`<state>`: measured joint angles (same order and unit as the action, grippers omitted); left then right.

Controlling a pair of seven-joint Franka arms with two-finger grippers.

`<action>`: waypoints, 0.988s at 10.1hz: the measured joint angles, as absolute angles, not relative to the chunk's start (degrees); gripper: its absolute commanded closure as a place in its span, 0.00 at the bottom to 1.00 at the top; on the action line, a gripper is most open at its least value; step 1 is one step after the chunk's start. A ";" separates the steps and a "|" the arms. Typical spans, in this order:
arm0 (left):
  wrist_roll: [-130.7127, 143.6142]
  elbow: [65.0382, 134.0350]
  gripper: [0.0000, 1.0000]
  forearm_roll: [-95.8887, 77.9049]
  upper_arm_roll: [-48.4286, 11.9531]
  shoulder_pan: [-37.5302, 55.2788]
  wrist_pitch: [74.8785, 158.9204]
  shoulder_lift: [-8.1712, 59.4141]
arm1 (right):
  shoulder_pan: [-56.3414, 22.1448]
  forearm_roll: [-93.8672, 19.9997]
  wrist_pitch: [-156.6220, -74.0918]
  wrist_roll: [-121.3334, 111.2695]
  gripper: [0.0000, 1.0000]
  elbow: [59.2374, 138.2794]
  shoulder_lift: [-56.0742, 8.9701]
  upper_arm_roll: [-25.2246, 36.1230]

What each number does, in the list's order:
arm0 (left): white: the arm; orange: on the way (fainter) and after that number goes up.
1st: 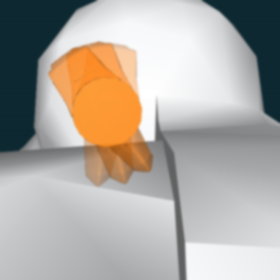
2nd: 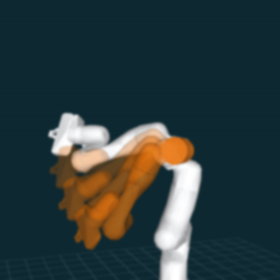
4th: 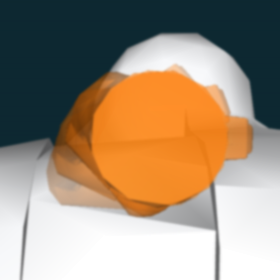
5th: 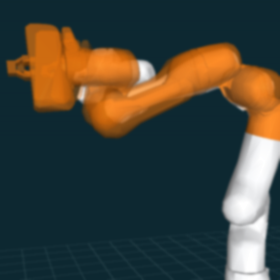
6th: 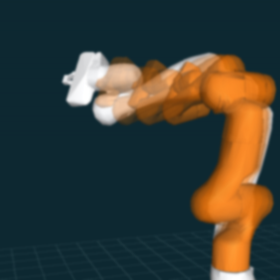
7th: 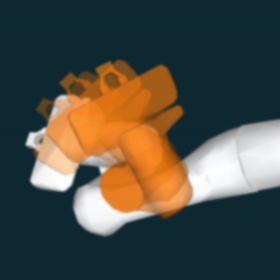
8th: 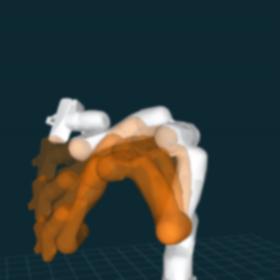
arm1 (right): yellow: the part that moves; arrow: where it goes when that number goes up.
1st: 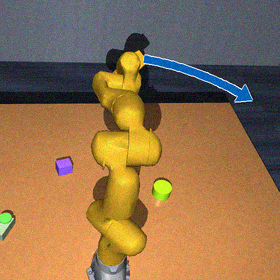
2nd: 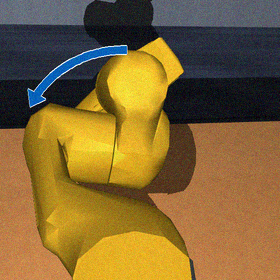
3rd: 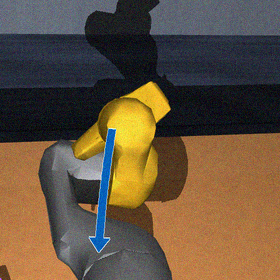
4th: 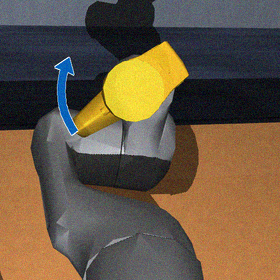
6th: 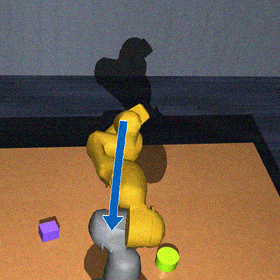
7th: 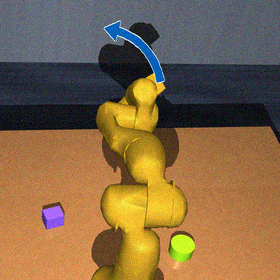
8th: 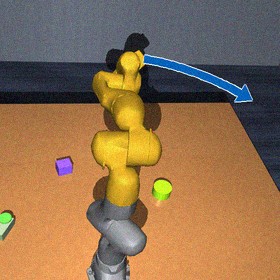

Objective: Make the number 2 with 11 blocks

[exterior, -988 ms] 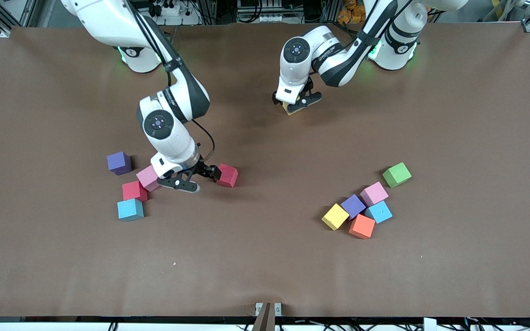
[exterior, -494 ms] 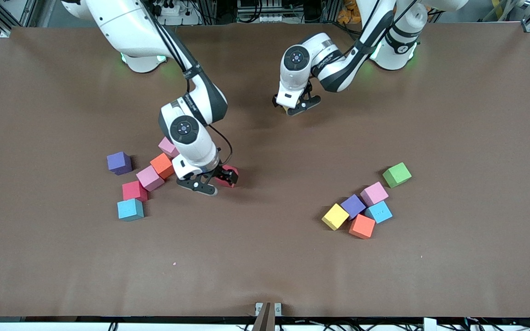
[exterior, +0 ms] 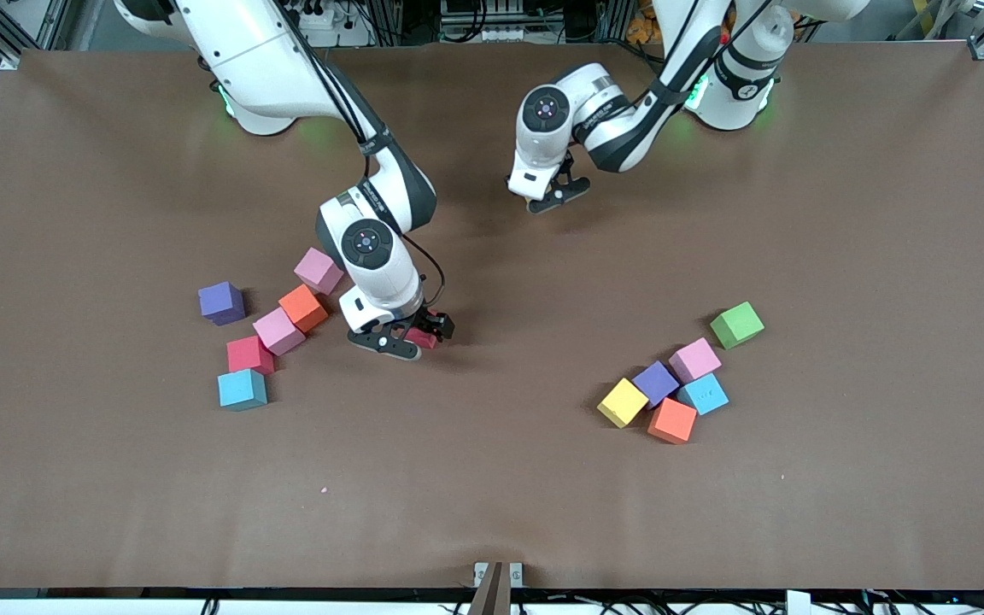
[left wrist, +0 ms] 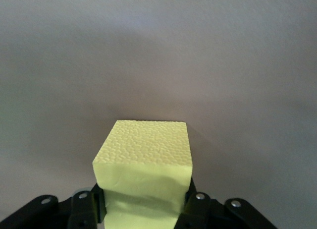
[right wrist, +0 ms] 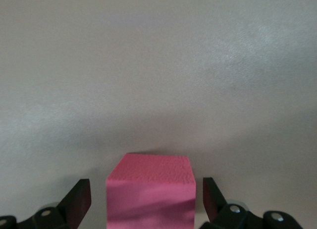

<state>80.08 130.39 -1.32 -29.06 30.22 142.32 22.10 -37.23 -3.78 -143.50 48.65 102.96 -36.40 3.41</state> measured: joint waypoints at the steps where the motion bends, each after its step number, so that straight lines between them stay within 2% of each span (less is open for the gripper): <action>1: 78.70 129.90 1.00 -1.26 -29.06 30.82 142.32 22.09 | -37.35 -2.19 -143.68 48.74 0.00 102.96 -36.95 3.41; 2: 75.10 129.34 1.00 -1.25 -28.88 31.21 142.32 22.09 | -37.40 0.00 -143.68 49.11 0.00 102.96 -37.23 3.42; 3: 71.36 128.59 1.00 -1.25 -28.10 31.89 142.30 22.09 | -37.40 0.87 -143.68 49.21 0.22 102.96 -37.33 3.59; 6: 61.59 123.16 1.00 -1.25 -24.66 35.43 137.91 22.16 | -37.27 1.25 -143.64 49.21 0.59 102.83 -37.35 4.15; 7: 59.80 121.08 1.00 -1.25 -23.09 37.30 135.96 22.38 | -37.01 1.25 -143.36 49.21 0.67 102.33 -37.34 4.25; 10: 59.29 117.83 1.00 -1.25 -20.52 41.86 134.60 25.79 | -36.23 1.27 -142.57 49.17 0.67 100.94 -37.30 4.50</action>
